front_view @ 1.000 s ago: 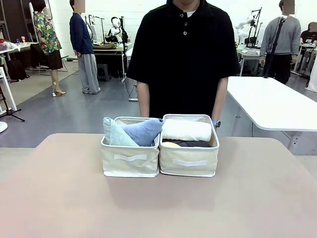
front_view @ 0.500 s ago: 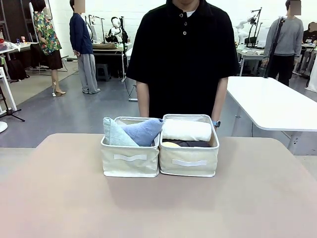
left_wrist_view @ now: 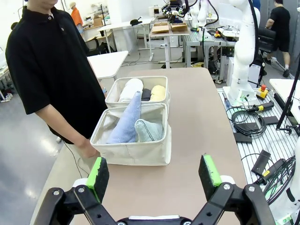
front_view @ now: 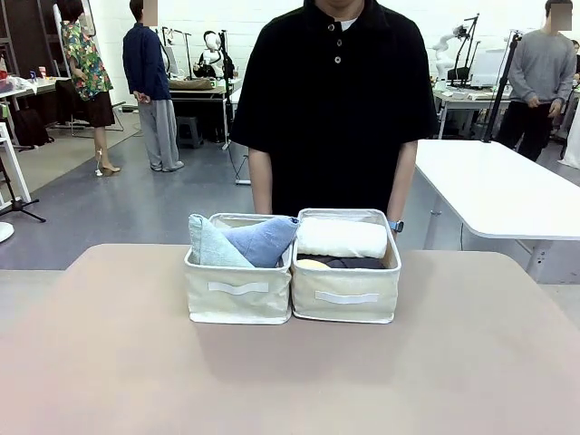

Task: Sort the towels based on their folding style.
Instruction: Pick up another triangle-folded towel from the table and place it in the left Fabric basket.

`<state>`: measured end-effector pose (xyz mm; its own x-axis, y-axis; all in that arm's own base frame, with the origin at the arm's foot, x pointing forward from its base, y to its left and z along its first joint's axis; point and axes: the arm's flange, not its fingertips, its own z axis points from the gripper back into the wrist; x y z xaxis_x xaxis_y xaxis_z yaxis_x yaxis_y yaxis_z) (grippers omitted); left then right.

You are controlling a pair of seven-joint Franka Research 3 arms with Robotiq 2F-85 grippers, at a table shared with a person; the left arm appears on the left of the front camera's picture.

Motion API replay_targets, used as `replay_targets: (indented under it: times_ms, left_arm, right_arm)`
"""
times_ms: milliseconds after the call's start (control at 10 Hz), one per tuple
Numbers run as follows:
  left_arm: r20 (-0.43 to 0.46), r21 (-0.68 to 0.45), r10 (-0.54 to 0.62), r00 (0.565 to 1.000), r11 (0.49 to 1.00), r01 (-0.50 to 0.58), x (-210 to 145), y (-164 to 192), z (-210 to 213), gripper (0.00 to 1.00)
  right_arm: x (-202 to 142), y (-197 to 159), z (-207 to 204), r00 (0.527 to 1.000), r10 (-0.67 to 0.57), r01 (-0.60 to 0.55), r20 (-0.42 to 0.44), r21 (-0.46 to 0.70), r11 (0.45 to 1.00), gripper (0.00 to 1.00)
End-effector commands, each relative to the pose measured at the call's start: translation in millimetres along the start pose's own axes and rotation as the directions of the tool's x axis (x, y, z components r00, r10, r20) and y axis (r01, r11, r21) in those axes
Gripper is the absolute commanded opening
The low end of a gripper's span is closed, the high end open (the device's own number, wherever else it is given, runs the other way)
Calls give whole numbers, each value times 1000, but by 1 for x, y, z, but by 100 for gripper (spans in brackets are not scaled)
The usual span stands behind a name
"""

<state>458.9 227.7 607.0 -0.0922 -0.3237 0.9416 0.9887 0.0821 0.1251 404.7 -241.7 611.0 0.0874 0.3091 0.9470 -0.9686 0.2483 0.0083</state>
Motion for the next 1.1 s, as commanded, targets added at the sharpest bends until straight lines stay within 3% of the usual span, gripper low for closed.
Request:
replay_targets:
  times_ms: [0, 1000]
  left_arm:
    - [14, 4, -5, 1000, 1000, 5, 2, -2, 0, 100]
    - [14, 4, -5, 1000, 1000, 5, 2, -2, 0, 100]
  right_arm:
    - [-1, 0, 1, 1000, 5, -5, 30, 3, 1000, 100]
    - [-1, 0, 1, 1000, 5, -5, 30, 3, 1000, 100]
